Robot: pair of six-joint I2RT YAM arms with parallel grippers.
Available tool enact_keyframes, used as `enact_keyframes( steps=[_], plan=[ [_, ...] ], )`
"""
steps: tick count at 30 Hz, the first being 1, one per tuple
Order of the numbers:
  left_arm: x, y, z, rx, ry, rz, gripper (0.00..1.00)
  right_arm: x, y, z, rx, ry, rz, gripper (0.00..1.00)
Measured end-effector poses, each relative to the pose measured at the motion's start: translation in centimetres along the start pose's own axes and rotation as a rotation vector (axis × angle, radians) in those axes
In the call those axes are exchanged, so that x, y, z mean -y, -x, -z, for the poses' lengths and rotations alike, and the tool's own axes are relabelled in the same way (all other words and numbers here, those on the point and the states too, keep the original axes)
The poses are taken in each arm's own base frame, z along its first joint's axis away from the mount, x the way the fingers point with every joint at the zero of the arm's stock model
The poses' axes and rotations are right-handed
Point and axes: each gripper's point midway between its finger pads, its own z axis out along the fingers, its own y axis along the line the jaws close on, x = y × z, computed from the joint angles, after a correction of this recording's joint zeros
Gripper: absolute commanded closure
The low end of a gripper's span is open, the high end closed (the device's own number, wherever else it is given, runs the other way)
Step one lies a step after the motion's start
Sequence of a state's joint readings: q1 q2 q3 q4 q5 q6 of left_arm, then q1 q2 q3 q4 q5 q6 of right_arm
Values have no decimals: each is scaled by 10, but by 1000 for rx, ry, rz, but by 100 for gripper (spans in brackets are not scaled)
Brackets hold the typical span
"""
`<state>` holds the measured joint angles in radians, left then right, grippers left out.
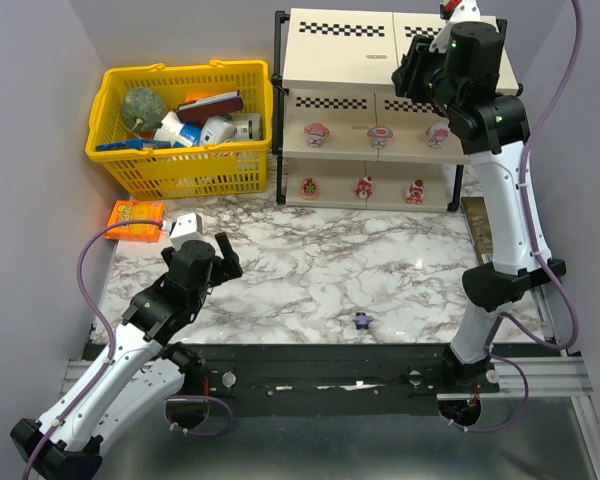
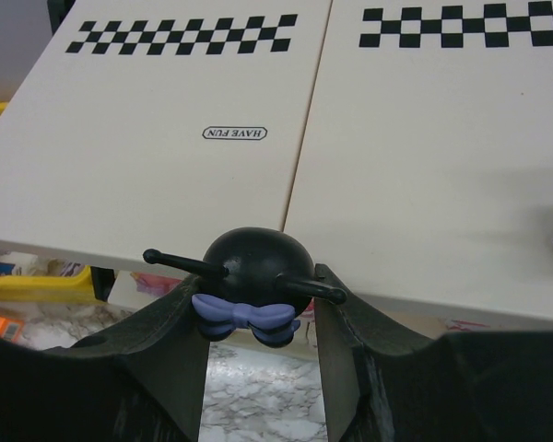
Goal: Place and organize the plastic toys onto the shelf
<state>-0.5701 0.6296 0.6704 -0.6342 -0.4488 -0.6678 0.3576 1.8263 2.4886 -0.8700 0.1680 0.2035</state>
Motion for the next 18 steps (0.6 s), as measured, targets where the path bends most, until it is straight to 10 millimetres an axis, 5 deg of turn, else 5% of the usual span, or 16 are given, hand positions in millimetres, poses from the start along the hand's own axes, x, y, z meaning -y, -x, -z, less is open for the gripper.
enact_keyframes(
  steps=[18],
  plan=[
    [0,1,1,5,-4,10,1,8,-5,-21,5,-51,22,69]
  ],
)
